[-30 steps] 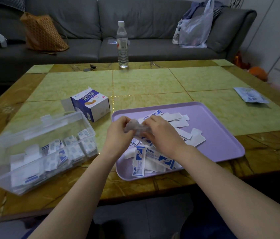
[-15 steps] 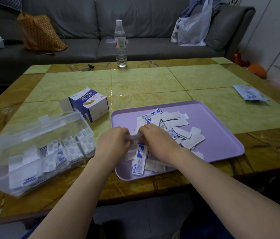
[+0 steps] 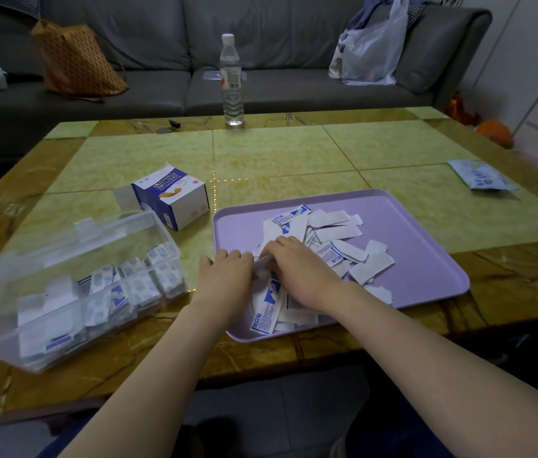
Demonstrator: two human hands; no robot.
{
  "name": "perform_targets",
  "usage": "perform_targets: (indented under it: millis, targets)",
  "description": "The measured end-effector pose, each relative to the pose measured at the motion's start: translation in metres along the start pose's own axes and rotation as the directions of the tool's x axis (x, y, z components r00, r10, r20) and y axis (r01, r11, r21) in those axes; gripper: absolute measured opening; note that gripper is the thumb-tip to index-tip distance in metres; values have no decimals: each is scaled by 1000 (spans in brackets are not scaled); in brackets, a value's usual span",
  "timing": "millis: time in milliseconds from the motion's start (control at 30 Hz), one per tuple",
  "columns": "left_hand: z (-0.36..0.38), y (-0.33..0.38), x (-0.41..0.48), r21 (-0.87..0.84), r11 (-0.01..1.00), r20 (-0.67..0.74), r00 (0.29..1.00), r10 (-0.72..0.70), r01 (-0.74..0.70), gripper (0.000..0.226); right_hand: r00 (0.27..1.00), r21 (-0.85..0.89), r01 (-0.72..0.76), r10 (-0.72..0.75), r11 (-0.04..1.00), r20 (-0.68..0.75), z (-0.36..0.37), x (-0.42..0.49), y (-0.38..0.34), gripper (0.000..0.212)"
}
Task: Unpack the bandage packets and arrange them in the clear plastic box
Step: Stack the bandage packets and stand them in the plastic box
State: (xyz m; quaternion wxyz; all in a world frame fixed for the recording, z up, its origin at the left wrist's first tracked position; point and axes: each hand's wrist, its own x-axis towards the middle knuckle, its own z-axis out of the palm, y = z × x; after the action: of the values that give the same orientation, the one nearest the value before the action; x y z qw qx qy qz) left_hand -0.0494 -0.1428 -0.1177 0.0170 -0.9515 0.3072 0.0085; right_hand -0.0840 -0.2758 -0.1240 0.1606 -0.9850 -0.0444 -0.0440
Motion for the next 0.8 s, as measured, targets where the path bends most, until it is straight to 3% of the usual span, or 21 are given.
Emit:
perform_targets:
  millis: [167,367,467,633,700,800]
  targets:
    - [-7,-3,0,-104,994,-144,988,-46,31,13,993,216,-69,87,974,-74,1,2,3,33]
    - [-3,-4,4,-110,994,-247,968,-50,23,10,979,214,-13,56,977,-194,0,4,5,20]
    - [1,-3,4,-158,987,-197,980,-34,2,15,990,219,-7,37,976,-134,-1,2,6,19]
    - [0,0,6,-316,948,-152,988,-7,-42,9,998,384,-27,44,923,-34,-2,2,-3,27]
    - [2,1,6,-319,946,-138,990,17,-60,15,999,278,-23,30,960,-21,-3,1,-7,35]
    - [8,1,3,-179,982,-78,996,54,-67,20,998,-134,-24,32,991,57,-6,-2,-10,34]
